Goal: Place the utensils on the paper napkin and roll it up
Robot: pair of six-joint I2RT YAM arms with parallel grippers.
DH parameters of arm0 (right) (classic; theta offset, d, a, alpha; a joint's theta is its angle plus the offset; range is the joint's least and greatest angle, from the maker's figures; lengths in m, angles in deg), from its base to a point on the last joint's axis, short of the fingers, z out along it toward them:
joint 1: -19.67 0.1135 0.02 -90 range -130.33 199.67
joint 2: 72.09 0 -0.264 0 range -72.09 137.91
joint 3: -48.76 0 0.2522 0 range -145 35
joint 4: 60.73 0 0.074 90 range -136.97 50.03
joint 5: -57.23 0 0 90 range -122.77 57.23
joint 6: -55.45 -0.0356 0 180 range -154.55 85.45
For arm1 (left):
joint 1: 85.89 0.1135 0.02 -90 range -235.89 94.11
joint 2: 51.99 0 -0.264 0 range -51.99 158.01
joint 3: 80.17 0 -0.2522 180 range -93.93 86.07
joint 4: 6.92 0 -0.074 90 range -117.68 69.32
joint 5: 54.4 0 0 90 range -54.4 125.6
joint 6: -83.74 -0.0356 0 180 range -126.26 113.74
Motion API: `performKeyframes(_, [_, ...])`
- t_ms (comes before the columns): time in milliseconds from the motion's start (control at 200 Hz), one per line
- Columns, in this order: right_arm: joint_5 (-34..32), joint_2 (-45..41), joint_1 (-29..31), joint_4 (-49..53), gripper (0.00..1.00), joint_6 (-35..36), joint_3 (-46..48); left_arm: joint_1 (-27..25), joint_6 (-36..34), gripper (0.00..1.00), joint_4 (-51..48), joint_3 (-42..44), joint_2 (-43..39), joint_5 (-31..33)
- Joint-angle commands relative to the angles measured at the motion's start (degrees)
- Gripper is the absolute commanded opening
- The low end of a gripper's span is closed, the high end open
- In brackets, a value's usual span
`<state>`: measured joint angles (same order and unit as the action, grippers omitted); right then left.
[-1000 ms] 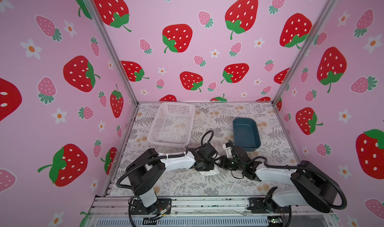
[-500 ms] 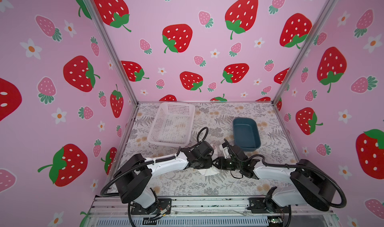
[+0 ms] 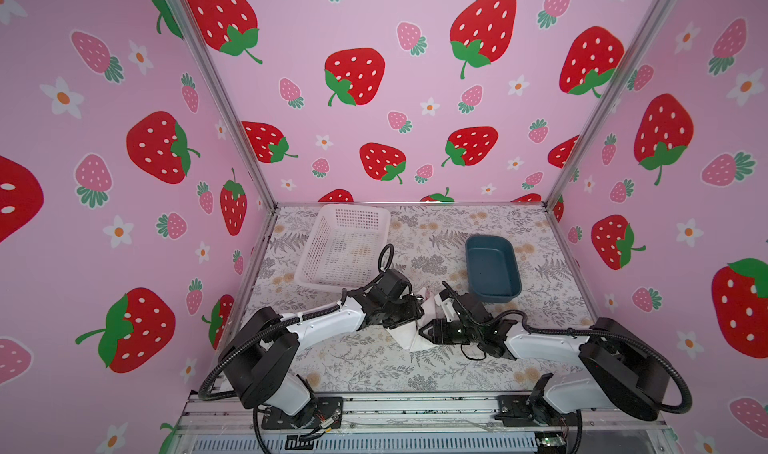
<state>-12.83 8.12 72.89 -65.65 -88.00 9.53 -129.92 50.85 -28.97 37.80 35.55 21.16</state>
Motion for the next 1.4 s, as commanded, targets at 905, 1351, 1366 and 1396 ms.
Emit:
performKeyframes(905, [-6.07, -7.74, -0.02, 4.93, 0.39, -2.45, 1.27, 0.47, -0.28, 0.07, -0.14, -0.61, 4.63, -2.04])
performKeyframes(1351, [-5.26, -11.29, -0.93, 4.91, 0.18, -6.36, 5.74, -1.50, -1.43, 0.07, -1.70, 0.16, 3.69, 0.41])
performKeyframes(1366, [-5.00, -11.11, -0.98, 4.70, 0.18, -6.40, 5.76, -1.50, -1.67, 0.07, -2.07, 0.00, 3.72, 0.64])
performKeyframes(1396, [-4.48, -10.79, -0.99, 4.21, 0.17, -6.33, 5.66, -1.52, -2.10, 0.07, -2.84, -0.40, 3.70, 1.09])
